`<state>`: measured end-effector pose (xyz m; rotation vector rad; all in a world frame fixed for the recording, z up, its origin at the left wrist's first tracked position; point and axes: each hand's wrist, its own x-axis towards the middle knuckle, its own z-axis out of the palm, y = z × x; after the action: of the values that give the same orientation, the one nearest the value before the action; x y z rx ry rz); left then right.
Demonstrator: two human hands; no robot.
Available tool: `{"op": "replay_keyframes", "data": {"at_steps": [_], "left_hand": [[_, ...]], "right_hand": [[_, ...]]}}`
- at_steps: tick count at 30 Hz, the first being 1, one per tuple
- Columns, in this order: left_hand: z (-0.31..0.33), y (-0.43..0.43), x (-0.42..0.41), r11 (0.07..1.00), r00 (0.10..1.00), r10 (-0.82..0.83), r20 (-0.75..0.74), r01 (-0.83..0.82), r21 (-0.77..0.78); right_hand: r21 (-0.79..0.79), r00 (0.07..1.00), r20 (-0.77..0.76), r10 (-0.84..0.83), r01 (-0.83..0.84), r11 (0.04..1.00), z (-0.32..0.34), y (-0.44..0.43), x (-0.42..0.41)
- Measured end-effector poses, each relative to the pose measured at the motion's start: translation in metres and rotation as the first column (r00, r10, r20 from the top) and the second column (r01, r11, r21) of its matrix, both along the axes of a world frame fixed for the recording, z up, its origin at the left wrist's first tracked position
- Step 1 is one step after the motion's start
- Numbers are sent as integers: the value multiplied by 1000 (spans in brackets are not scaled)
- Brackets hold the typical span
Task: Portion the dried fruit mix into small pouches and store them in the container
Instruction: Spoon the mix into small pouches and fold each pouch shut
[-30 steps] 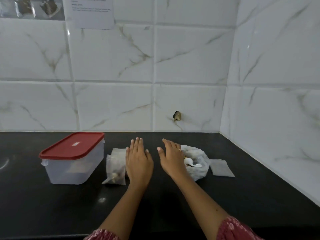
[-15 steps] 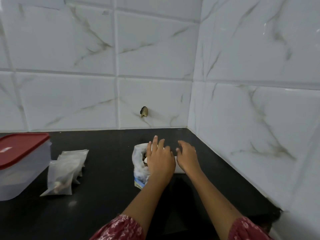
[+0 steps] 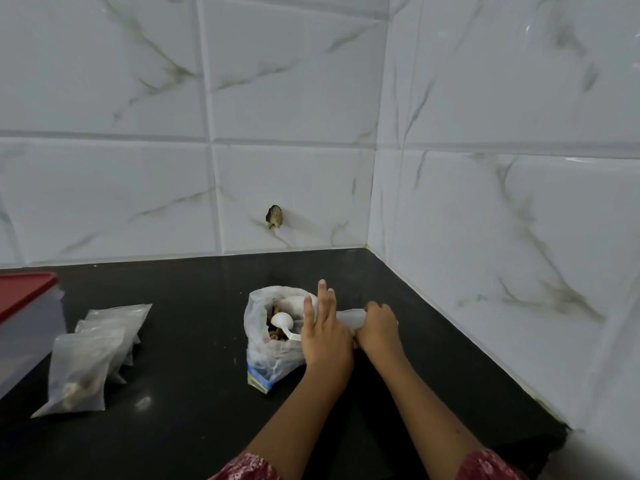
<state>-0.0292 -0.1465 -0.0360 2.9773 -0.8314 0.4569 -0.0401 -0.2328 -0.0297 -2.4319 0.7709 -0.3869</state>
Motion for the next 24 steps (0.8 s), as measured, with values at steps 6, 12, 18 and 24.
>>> {"op": "replay_keyframes", "data": {"at_steps": [6, 12, 18, 24], "left_hand": [[3, 2, -2, 977, 998, 50, -47, -59, -205], [20, 8, 3, 846, 998, 59, 0, -50, -531], [40, 38, 16, 764, 996, 75, -42, -85, -639], [44, 79, 23, 637, 1000, 24, 11, -7, -771]], "right_hand": [[272, 975, 210, -77, 17, 962, 1, -4, -1], [397, 925, 379, -23, -140, 907, 16, -3, -4], [122, 892, 446, 77, -146, 982, 37, 19, -3], [-351, 837, 525, 156, 46, 935, 45, 56, -2]]}}
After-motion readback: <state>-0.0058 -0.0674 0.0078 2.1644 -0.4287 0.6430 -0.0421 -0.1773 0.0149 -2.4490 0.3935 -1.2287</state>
